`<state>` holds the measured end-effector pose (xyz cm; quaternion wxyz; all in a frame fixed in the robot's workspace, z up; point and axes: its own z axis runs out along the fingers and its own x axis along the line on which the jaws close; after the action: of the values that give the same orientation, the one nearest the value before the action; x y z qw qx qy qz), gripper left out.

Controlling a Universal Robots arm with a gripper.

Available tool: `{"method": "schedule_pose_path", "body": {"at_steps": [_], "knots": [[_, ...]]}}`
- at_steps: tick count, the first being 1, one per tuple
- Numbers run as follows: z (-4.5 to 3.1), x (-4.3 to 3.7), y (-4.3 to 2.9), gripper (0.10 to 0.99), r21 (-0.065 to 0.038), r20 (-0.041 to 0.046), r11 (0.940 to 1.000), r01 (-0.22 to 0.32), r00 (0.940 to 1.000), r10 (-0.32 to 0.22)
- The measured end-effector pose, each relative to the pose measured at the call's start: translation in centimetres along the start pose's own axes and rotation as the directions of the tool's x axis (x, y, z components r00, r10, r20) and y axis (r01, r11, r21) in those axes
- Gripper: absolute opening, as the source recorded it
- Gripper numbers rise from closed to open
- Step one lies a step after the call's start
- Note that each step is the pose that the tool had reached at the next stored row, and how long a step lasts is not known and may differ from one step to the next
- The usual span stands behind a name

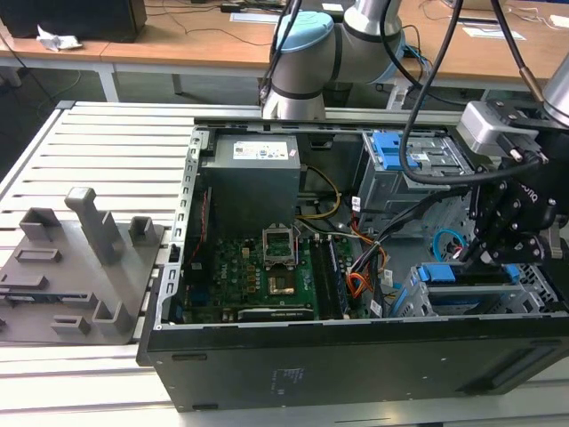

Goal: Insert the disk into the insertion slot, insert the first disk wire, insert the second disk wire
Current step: 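Insert the second disk wire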

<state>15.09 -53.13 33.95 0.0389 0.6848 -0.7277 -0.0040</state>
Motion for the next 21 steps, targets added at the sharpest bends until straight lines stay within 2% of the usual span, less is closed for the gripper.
{"method": "schedule_pose_path", "body": {"at_steps": [6, 7, 9, 12, 18, 21], "knots": [[0.19, -0.01, -0.04, 0.173, 0.0, 0.0002, 1.0, 0.0, 1.0, 0.0], [0.19, -0.01, -0.04, 0.239, 0.0, 0.0002, 1.0, 0.0, 1.0, 0.0], [0.07, 0.0, -0.03, 0.239, 0.0, 0.0003, 1.0, 0.0, 1.0, 0.0], [-1.2, 0.06, 0.05, 0.239, 0.0, 0.0, 1.0, 0.0, 1.0, 0.0], [-2.78, 0.14, 0.14, 0.239, 0.0, -0.0001, 1.0, 0.0, 1.0, 0.0], [-4.17, 0.22, 0.22, 0.239, 0.0, 0.0, 1.0, 0.0, 1.0, 0.0]]}}
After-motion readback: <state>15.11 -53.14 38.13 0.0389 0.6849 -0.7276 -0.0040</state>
